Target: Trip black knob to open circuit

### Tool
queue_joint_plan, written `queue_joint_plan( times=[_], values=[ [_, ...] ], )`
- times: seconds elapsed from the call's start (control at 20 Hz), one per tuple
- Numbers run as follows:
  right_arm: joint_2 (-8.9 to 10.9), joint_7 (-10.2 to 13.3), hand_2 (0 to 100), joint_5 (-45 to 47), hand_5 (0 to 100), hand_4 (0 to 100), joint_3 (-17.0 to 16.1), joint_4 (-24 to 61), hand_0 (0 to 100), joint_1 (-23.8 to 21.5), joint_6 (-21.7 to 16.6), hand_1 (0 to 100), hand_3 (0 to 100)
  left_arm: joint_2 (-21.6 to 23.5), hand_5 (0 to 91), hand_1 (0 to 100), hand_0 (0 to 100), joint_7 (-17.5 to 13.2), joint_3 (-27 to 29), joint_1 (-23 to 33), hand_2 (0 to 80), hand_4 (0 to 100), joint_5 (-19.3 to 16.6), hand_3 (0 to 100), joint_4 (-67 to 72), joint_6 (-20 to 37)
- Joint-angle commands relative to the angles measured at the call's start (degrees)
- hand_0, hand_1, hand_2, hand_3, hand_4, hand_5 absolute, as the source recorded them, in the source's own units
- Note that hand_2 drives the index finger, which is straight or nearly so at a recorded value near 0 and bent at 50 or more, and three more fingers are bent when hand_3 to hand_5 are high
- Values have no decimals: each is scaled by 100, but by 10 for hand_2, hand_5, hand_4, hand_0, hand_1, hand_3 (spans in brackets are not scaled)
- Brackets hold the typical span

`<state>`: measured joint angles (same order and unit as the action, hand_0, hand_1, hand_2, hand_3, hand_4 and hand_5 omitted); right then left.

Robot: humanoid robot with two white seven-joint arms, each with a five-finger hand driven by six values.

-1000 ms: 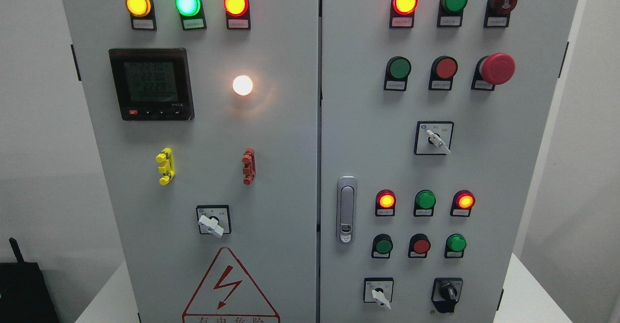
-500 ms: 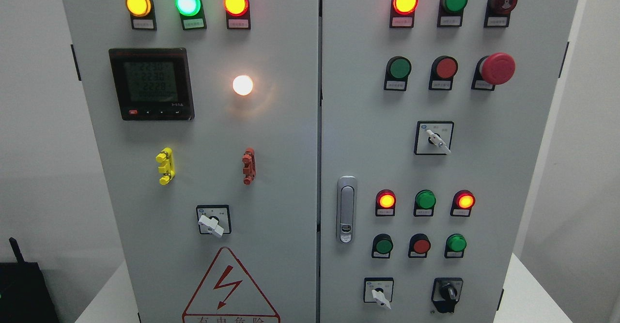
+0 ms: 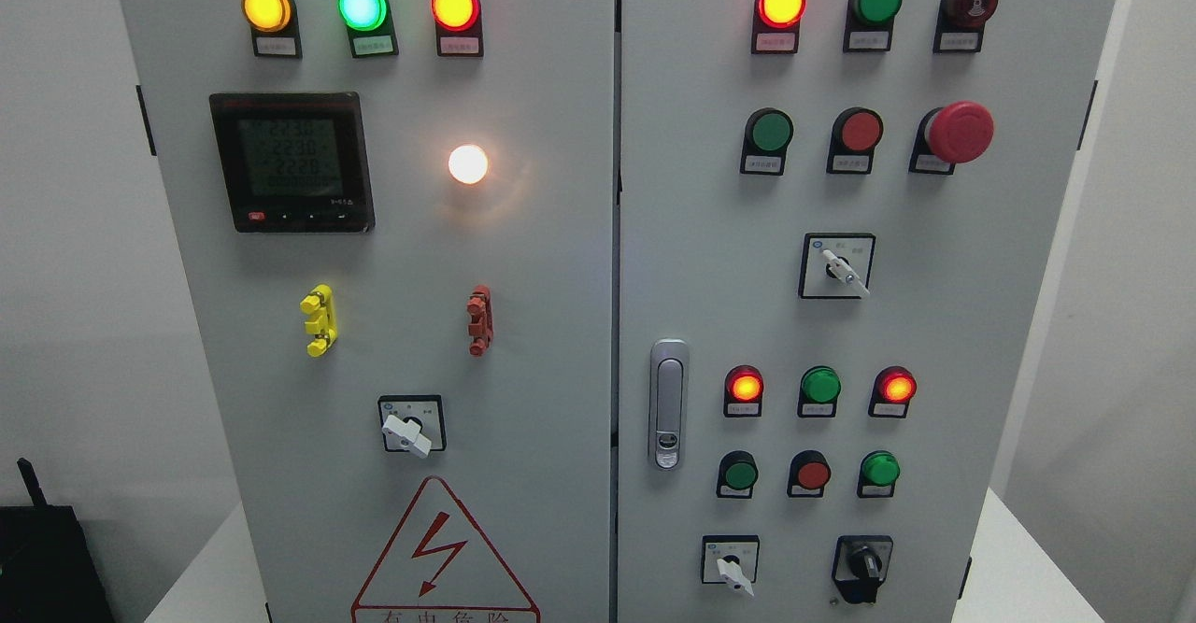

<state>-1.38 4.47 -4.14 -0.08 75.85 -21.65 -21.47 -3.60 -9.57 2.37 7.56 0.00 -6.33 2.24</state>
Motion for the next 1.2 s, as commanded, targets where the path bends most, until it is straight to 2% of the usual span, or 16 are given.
queue_joint_plan(
  times=[0.0, 0.25, 0.6, 0.85, 0.95, 1.0, 1.1, 1.15],
  values=[
    [24, 10, 0, 97, 0, 0, -168, 1915, 0, -59, 47, 0, 64, 0, 0, 389, 120, 16, 0, 0, 0, 0, -132, 0, 0, 5],
    [33, 10, 0, 396, 0, 7, -150, 2364, 0, -94, 125, 0, 105, 0, 0, 389, 120, 16, 0, 0, 0, 0, -132, 0, 0, -4],
    [68, 10, 0, 651, 15, 83, -142, 2733, 0, -50, 302, 0, 162, 0, 0, 389, 120, 16, 0, 0, 0, 0, -132, 0, 0, -4],
    [94, -7, 0, 651, 103, 242, -133, 2804, 0, -6, 310, 0, 277, 0, 0, 389, 120, 16, 0, 0, 0, 0, -132, 0, 0, 5],
    [94, -16, 0, 651, 182, 348, -133, 2865, 0, 2, 336, 0, 364, 0, 0, 389, 120, 16, 0, 0, 0, 0, -132, 0, 0, 5],
    [103, -16, 0, 651, 194, 360, -133, 2892, 0, 11, 345, 0, 372, 0, 0, 389, 120, 16, 0, 0, 0, 0, -132, 0, 0, 5],
    [103, -16, 0, 660, 265, 424, -124, 2918, 0, 46, 372, 0, 480, 0, 0, 389, 120, 16, 0, 0, 0, 0, -132, 0, 0, -4],
    [94, -16, 0, 660, 276, 432, -124, 2944, 0, 73, 381, 0, 495, 0, 0, 389, 120, 16, 0, 0, 0, 0, -132, 0, 0, -4]
  ],
)
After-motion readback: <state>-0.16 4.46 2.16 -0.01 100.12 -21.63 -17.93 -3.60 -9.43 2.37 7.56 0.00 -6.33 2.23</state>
